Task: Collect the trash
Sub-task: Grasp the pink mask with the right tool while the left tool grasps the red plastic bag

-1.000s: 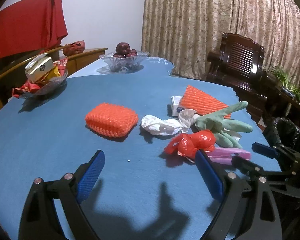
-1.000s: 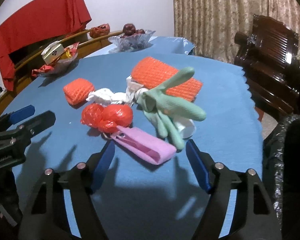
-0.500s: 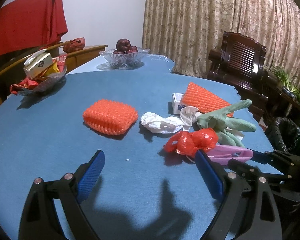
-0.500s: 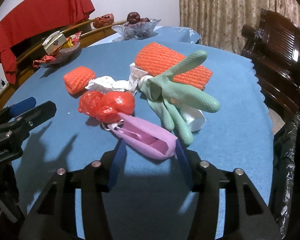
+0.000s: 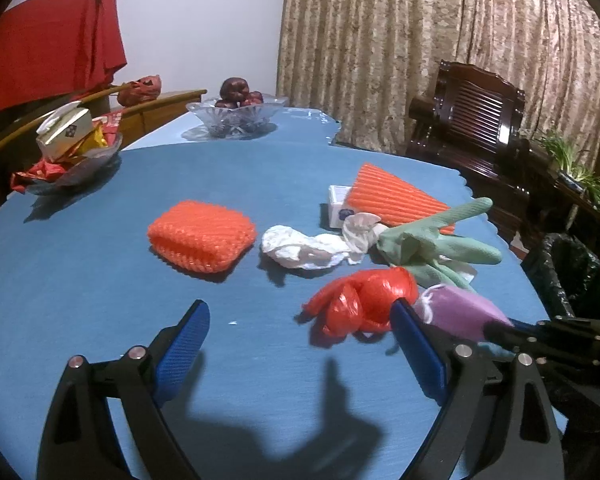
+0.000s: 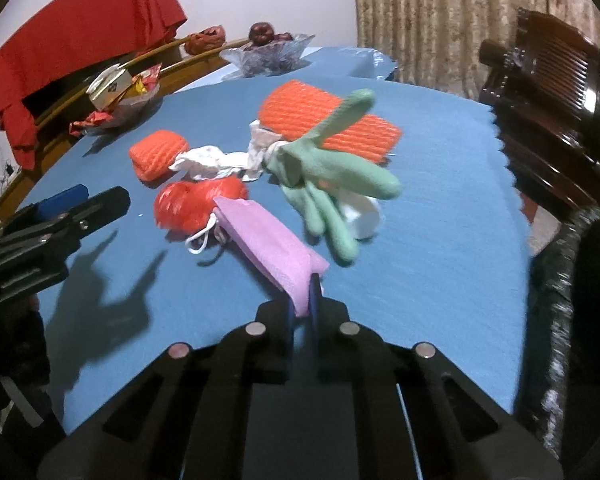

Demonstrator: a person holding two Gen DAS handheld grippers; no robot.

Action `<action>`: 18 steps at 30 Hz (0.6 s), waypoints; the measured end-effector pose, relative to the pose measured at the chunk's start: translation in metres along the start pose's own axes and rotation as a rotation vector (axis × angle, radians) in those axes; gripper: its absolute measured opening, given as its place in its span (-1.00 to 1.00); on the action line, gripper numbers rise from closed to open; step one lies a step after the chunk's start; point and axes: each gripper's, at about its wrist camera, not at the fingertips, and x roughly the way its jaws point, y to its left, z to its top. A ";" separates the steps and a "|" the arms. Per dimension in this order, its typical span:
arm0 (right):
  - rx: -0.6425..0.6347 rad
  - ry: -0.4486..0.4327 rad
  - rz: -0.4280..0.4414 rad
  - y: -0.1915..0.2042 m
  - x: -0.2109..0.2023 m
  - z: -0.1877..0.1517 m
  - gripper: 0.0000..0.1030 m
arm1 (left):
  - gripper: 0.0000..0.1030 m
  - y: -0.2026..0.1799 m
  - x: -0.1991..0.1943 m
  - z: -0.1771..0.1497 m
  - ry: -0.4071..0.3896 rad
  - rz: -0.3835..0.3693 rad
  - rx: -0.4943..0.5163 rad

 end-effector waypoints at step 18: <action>0.082 -0.016 -0.100 -0.041 -0.014 -0.001 -0.89 | 0.25 -0.048 0.059 0.003 0.119 -0.070 0.064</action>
